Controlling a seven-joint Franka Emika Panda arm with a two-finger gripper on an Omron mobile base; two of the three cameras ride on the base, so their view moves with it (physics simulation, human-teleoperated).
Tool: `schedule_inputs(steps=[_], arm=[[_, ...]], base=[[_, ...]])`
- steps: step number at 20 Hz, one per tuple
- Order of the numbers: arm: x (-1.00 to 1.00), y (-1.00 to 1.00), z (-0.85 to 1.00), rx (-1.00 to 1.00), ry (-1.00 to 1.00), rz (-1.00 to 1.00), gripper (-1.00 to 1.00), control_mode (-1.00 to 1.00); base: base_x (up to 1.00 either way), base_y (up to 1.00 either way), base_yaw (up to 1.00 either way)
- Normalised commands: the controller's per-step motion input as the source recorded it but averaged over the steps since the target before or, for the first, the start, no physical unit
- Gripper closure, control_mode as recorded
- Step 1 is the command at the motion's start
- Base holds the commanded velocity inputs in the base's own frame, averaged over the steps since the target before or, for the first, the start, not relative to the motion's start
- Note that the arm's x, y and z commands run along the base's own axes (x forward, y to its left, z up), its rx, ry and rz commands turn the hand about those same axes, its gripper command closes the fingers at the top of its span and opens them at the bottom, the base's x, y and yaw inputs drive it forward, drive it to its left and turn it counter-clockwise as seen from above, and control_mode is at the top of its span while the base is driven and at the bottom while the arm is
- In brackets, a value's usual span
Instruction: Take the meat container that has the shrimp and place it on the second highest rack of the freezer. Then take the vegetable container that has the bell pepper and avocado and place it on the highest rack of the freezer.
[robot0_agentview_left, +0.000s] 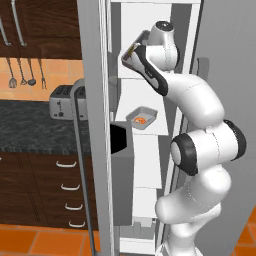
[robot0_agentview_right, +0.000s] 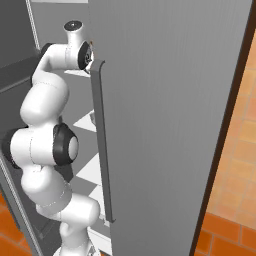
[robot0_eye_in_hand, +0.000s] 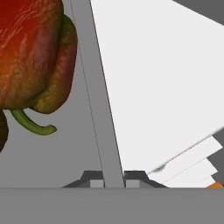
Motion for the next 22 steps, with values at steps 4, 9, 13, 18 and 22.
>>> schedule_inputs(steps=[4, 9, 13, 18, 22], arm=[[0.62, 0.01, -0.16, -0.07, 0.16, -0.01, 1.0, -1.0], [0.36, 0.0, 0.0, 0.0, 0.07, -0.04, 1.0, -1.0], [0.0, 0.0, 0.0, 0.0, 0.0, 0.0, -1.0, -1.0], [0.0, 0.0, 0.0, 0.0, -0.02, 0.0, -1.0, -1.0], [-0.5, 0.0, -0.13, 0.0, -0.2, 0.03, -1.0, -1.0]], base=[[0.0, 0.0, 0.0], [0.0, 0.0, 0.0], [0.0, 0.0, 0.0], [0.0, 0.0, 0.0], [0.0, 0.0, 0.0]])
